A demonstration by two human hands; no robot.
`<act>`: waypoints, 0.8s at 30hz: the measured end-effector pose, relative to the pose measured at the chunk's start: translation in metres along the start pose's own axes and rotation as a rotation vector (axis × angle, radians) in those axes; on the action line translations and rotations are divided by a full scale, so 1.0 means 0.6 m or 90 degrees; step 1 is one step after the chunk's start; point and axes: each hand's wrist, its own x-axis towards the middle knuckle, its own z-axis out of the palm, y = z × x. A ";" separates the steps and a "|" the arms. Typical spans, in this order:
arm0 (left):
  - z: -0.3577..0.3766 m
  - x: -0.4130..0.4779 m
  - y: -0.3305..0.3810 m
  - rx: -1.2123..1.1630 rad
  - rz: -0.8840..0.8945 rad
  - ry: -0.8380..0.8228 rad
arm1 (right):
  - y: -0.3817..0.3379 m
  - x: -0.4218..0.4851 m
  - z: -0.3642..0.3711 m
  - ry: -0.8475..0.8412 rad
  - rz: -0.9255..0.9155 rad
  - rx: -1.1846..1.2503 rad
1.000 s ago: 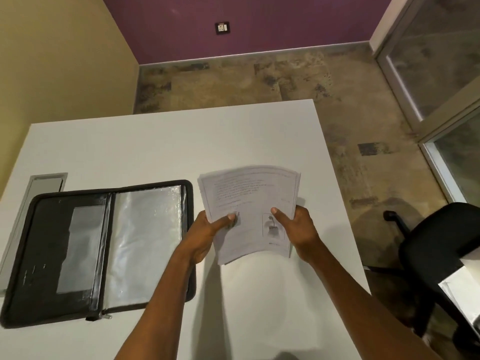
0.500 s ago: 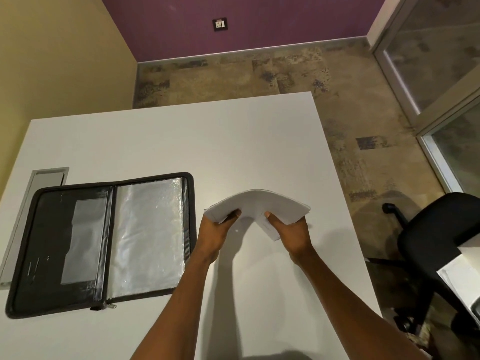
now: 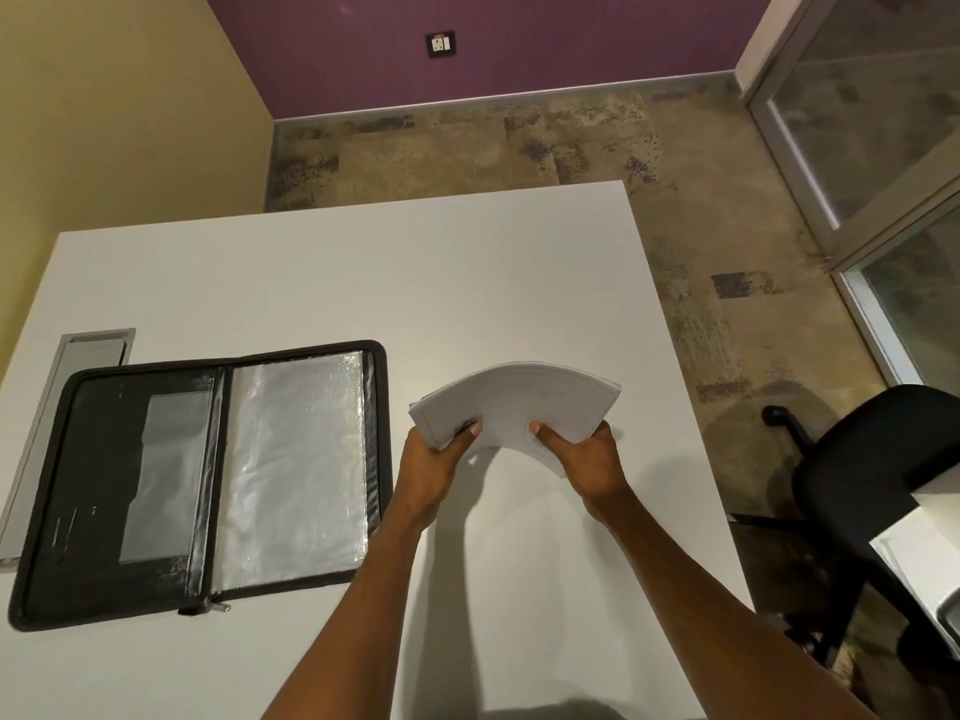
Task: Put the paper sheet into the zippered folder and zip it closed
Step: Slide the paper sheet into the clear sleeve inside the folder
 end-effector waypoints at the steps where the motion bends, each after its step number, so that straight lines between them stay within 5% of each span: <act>1: 0.000 0.000 -0.001 0.000 0.000 0.004 | 0.000 0.000 0.000 -0.003 -0.004 -0.005; 13: -0.044 0.008 0.003 0.113 -0.027 -0.077 | -0.017 0.007 -0.013 -0.102 -0.018 -0.131; 24: -0.231 0.004 0.063 -0.028 -0.041 -0.042 | -0.114 -0.015 0.167 -0.285 -0.055 -0.225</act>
